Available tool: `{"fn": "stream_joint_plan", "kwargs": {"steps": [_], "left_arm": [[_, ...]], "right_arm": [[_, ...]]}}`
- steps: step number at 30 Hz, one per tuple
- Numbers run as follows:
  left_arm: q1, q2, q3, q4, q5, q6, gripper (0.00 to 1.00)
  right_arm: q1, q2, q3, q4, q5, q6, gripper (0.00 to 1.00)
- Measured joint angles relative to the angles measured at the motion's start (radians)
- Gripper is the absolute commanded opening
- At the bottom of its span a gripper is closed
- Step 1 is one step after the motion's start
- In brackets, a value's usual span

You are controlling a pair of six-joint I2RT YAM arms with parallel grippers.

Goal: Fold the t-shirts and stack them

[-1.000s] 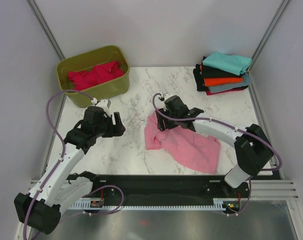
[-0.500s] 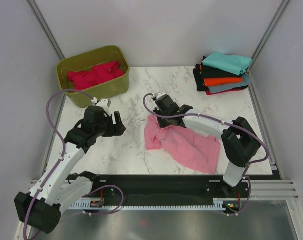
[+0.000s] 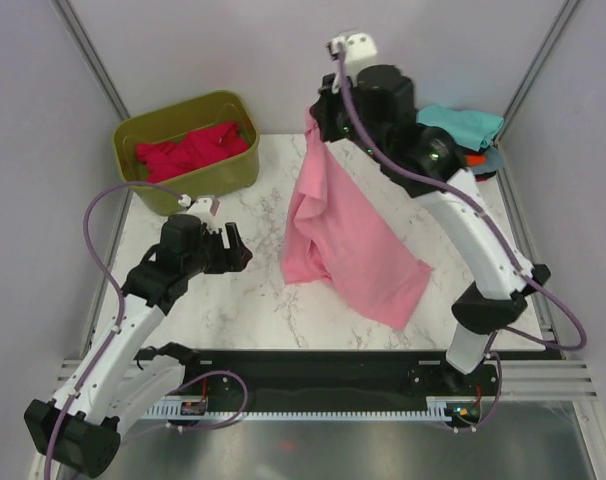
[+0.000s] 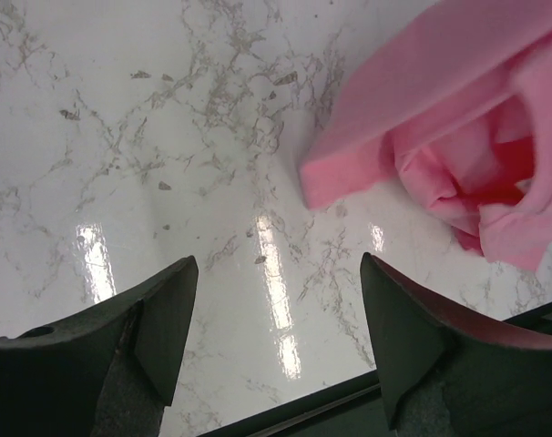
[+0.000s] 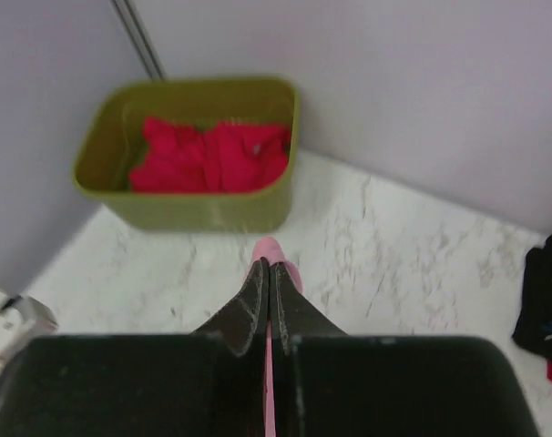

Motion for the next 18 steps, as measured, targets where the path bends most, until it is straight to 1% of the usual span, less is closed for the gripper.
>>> {"fn": "stream_joint_plan", "kwargs": {"steps": [1, 2, 3, 5, 9, 14, 18], "left_arm": [[0.0, -0.006, 0.0, 0.005, 0.007, 0.0, 0.79], [0.0, -0.011, 0.0, 0.01, 0.015, 0.0, 0.78], [0.0, -0.016, 0.0, 0.014, 0.021, 0.0, 0.78], [0.0, -0.023, 0.0, 0.023, 0.036, 0.0, 0.78], [-0.002, -0.017, -0.002, 0.057, 0.097, 0.0, 0.77], [-0.047, 0.035, -0.006, 0.082, 0.148, 0.0, 0.76], [-0.075, 0.039, -0.014, 0.084, 0.15, -0.009, 0.76]], "right_arm": [[0.0, -0.011, 0.093, -0.014, 0.016, -0.007, 0.0], [0.0, -0.042, 0.14, -0.017, 0.03, -0.011, 0.0], [0.0, -0.089, 0.134, -0.014, 0.044, -0.013, 0.0], [0.001, -0.188, 0.069, -0.028, 0.069, -0.013, 0.0], [0.001, -0.374, -0.211, -0.016, 0.124, 0.014, 0.0], [0.001, -0.501, -0.597, 0.028, 0.155, 0.068, 0.0], [0.002, -0.624, -0.938, 0.063, 0.174, 0.117, 0.0]]}}
